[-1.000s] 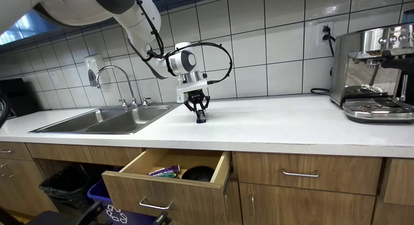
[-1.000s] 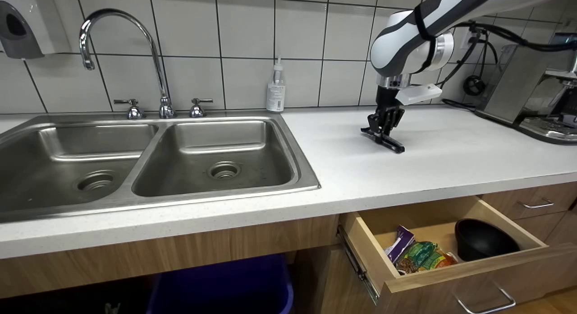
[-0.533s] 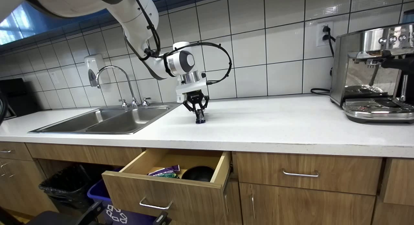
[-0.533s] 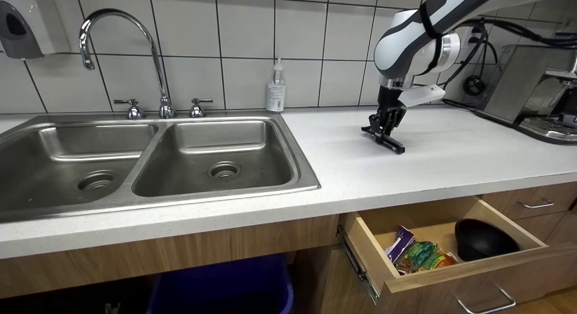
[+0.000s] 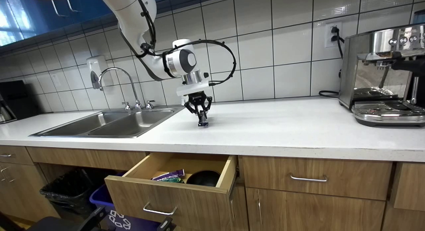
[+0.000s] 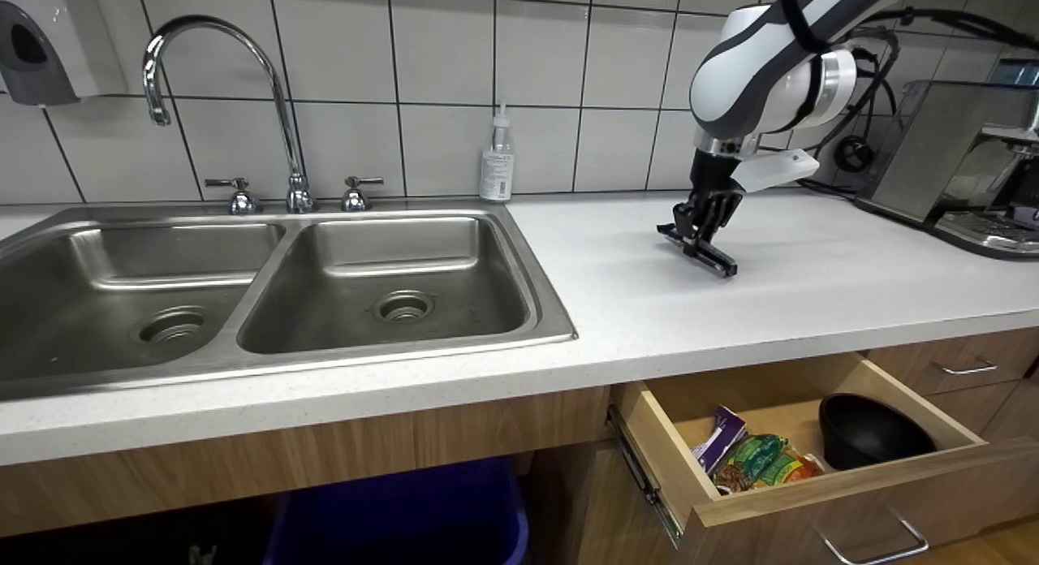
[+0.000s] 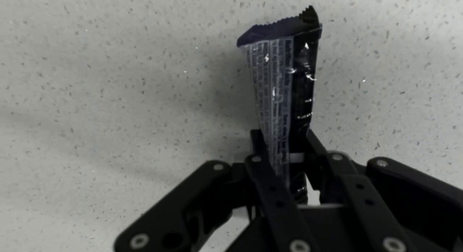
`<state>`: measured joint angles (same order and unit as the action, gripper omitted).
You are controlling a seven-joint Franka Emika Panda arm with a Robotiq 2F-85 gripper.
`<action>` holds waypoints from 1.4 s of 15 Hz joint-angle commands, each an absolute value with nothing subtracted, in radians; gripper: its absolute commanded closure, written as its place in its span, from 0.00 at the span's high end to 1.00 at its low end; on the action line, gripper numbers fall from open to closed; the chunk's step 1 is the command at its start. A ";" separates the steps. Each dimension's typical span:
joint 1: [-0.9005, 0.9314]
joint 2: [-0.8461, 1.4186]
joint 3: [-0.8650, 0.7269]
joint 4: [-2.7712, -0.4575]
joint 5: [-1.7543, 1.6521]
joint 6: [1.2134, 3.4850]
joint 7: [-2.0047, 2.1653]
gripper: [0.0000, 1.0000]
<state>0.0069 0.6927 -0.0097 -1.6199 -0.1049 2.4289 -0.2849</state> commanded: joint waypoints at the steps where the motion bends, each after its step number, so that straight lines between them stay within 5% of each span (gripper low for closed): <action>1: -0.002 0.590 0.004 -1.750 -0.115 2.465 -0.257 0.07; 21: 0.039 0.293 -0.015 -2.138 -0.110 2.515 -0.013 0.07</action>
<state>0.0256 0.3639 -0.0093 -2.0542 -0.1032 2.4821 -0.0913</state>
